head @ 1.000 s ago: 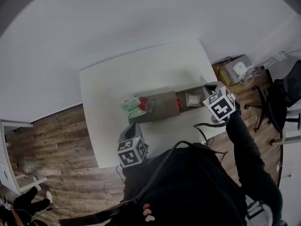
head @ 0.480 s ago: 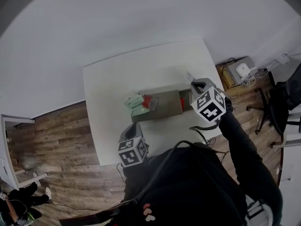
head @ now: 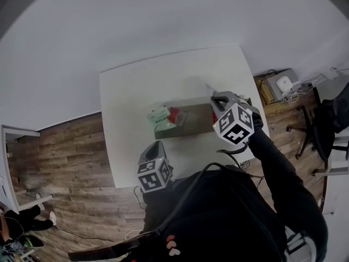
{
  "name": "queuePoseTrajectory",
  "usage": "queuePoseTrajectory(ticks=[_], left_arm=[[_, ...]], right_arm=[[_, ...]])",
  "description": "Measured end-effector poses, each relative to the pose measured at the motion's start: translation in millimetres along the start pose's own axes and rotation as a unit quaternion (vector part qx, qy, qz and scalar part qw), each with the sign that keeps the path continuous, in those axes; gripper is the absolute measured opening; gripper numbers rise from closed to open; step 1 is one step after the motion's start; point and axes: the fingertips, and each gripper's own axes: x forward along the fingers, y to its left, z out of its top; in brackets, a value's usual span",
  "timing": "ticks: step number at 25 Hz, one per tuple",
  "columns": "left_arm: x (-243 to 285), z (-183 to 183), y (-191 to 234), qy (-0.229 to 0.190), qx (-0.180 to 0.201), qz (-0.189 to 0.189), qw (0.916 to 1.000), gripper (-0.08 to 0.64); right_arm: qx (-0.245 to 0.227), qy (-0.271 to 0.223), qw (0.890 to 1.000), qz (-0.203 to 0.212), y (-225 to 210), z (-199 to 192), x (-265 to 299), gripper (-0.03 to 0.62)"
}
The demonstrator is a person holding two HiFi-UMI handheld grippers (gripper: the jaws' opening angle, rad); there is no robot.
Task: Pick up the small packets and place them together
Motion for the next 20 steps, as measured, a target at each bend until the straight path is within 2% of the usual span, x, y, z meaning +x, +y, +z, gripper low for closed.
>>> queuePoseTrajectory(ticks=[8,20], left_arm=[[-1.4,-0.6,1.9,-0.001,-0.002,0.005,1.0,-0.001],[-4.8,-4.9,2.5,-0.003,-0.009,0.014,0.9999,-0.002]], right_arm=[[-0.02,-0.018,0.999,0.043,27.6,13.9,8.4,0.002],[-0.05,-0.02,0.993,0.108,76.8,15.3,18.9,0.002]])
